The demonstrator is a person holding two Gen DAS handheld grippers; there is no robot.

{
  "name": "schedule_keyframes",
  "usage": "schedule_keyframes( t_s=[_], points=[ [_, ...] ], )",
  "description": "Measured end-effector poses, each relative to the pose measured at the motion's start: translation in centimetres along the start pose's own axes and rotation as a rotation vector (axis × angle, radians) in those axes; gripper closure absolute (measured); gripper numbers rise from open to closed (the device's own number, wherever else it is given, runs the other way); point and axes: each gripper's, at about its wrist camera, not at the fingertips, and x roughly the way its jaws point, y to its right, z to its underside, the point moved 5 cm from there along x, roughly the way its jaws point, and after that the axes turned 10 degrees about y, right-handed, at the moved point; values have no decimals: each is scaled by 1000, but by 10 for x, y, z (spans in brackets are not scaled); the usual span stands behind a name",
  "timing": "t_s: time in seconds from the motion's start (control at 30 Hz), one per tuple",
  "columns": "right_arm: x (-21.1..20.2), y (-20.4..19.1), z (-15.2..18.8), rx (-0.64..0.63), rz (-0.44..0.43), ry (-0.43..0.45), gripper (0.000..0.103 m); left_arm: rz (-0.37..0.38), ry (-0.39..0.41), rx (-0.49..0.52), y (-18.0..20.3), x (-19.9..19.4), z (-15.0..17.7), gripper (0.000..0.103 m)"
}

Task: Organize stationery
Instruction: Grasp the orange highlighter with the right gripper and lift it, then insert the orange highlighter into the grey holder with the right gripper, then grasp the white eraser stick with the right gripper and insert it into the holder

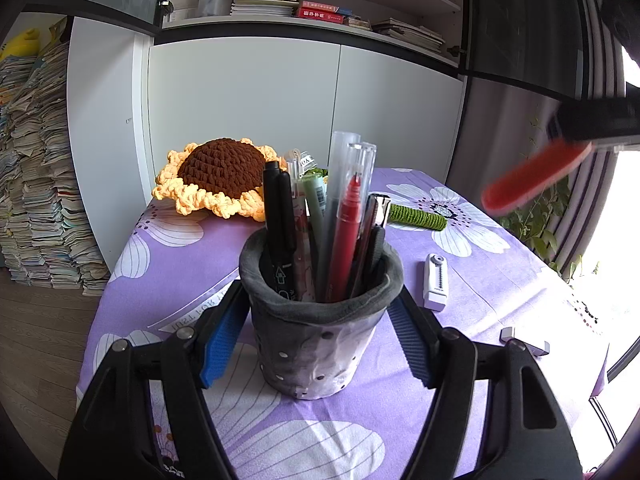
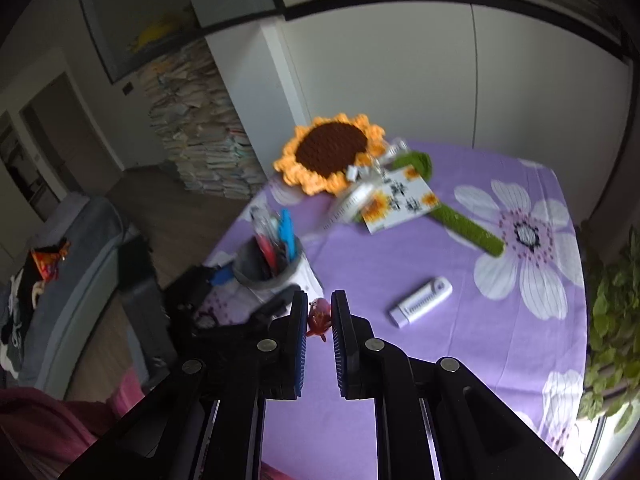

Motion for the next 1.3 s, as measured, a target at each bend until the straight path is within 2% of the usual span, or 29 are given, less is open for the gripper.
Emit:
schedule_keyframes(
  t_s=[0.1,0.17,0.27,0.4,0.5,0.77,0.9,1.0,1.07,1.2,1.3],
  points=[
    [-1,-25,-23,-55,-70,53,90,0,0,0,0,0,0,33],
    [12,-38,-29,-85,-112,46,90,0,0,0,0,0,0,33],
    [44,-47,-25,-82,-146,-31,90,0,0,0,0,0,0,33],
    [79,-43,-11,-63,-143,-126,90,0,-1,2,0,0,0,33],
    [93,-42,-6,-57,-145,-152,90,3,-1,-2,0,1,0,33],
    [112,-35,-3,-6,-182,-199,90,1,-5,0,0,3,-1,33],
    [93,-26,-7,26,-211,-136,90,2,-5,0,1,2,0,33],
    [70,-14,-2,10,-170,-107,89,2,-5,0,1,2,0,33],
    [60,-1,11,-36,-86,-138,88,1,-5,0,1,2,0,33],
    [54,38,49,-111,121,-246,81,1,-5,0,1,2,0,33],
    [55,67,85,-113,219,-372,77,1,-6,0,1,2,0,33]
  ],
)
